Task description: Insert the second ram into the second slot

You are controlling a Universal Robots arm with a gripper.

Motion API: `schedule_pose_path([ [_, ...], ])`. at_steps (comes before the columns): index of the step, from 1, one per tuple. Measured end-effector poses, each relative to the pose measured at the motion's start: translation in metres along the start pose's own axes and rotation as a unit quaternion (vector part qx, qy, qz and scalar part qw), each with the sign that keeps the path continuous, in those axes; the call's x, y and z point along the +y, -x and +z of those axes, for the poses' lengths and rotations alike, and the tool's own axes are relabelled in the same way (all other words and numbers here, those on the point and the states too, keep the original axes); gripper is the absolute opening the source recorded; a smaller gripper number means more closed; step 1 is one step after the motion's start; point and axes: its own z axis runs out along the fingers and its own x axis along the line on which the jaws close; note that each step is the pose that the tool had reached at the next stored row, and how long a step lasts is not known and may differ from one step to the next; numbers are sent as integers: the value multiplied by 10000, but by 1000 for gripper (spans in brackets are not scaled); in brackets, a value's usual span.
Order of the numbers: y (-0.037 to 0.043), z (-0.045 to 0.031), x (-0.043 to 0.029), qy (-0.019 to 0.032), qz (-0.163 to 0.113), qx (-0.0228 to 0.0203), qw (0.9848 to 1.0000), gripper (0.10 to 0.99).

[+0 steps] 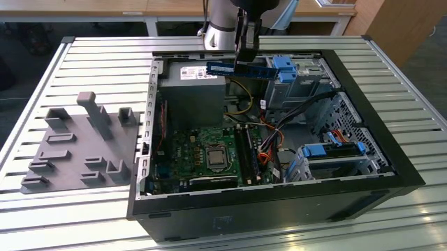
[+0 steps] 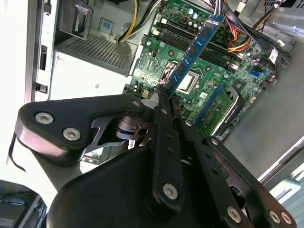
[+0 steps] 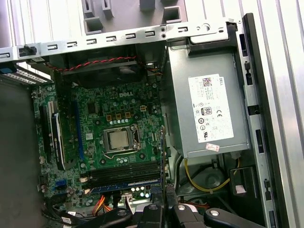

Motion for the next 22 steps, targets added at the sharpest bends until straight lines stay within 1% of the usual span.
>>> schedule_pose_path([
  [22, 0, 0, 0, -1, 70, -3, 10000, 137],
])
